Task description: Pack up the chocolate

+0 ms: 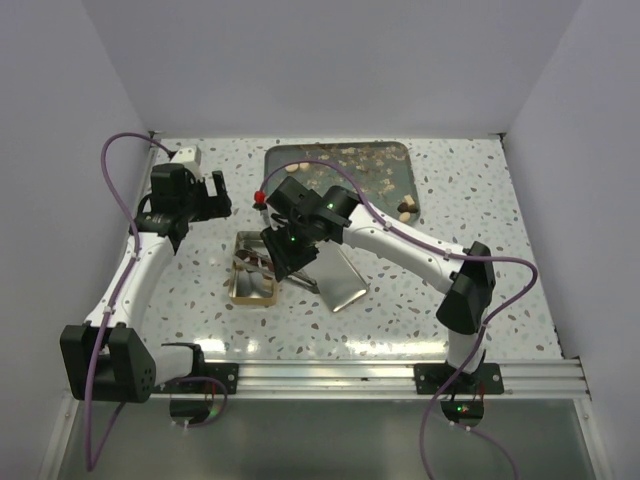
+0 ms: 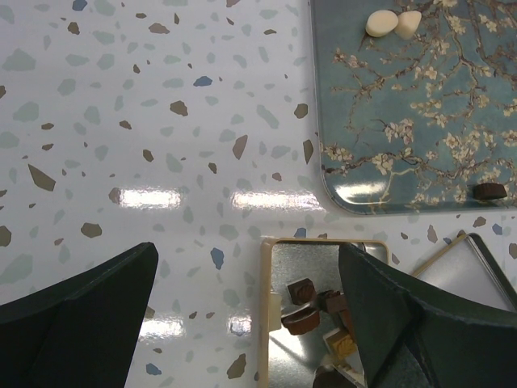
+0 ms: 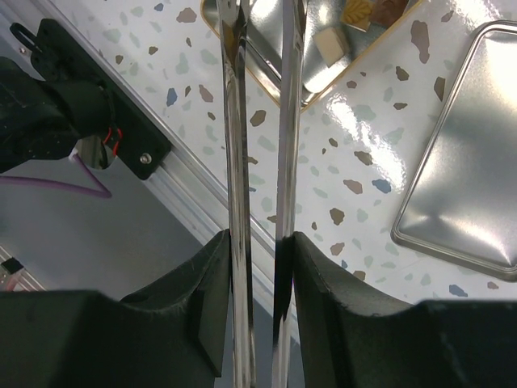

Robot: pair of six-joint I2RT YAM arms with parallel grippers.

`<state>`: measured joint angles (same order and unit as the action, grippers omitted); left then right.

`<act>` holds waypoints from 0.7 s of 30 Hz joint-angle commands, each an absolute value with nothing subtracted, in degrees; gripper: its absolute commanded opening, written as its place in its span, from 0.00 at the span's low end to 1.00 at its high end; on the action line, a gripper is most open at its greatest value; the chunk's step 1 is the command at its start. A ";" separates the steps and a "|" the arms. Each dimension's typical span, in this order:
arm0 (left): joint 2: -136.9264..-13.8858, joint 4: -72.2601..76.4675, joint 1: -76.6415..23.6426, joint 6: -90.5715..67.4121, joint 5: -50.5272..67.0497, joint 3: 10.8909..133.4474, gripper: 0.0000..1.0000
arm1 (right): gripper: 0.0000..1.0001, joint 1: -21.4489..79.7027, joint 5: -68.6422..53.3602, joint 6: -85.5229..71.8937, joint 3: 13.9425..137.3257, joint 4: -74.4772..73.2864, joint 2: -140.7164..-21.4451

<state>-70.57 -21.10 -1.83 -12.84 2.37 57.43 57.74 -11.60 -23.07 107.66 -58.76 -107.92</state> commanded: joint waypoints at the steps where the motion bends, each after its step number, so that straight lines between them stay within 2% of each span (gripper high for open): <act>1: -68.91 -20.30 -1.23 -13.09 3.08 58.71 1.00 | 0.37 58.01 -13.18 -23.38 110.21 -58.62 -106.96; 21: -68.82 -20.22 -1.23 -13.01 2.90 58.36 1.00 | 0.38 58.01 -13.10 -24.52 110.13 -57.66 -107.14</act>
